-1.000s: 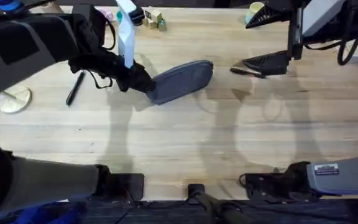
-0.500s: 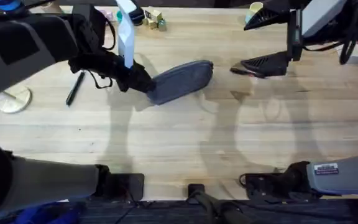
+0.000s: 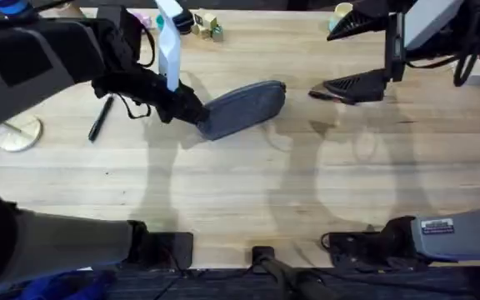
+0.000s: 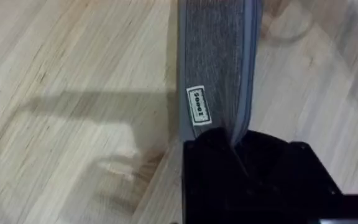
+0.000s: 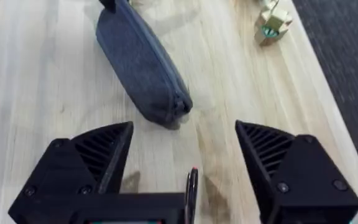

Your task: Unzip the bag, pick up the pens from the table one at a time and place them inside, then zip the bag closed.

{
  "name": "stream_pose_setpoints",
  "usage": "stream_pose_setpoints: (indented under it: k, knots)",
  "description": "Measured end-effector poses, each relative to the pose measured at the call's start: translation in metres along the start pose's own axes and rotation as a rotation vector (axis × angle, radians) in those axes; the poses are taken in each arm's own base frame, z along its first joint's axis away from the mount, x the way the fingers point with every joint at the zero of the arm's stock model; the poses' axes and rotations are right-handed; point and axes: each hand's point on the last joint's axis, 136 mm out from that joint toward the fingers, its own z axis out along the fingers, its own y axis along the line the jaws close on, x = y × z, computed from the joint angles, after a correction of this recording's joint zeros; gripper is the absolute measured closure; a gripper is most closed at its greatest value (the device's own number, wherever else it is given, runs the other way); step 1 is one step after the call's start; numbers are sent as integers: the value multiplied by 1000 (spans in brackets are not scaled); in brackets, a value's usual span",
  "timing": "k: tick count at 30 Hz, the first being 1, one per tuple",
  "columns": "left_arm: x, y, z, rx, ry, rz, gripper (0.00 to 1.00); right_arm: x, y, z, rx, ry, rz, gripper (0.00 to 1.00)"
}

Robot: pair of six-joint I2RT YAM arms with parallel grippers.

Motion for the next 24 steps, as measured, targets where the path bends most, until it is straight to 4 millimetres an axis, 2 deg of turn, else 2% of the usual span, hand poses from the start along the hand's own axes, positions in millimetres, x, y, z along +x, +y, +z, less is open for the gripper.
stream_pose_setpoints:
  k: [12,24]
  knots:
    - [0,0,0,0,0,0,958,9,9,16,-52,108,-36,6]
    - [0,0,0,0,0,0,958,38,9,70,-151,136,-30,6]
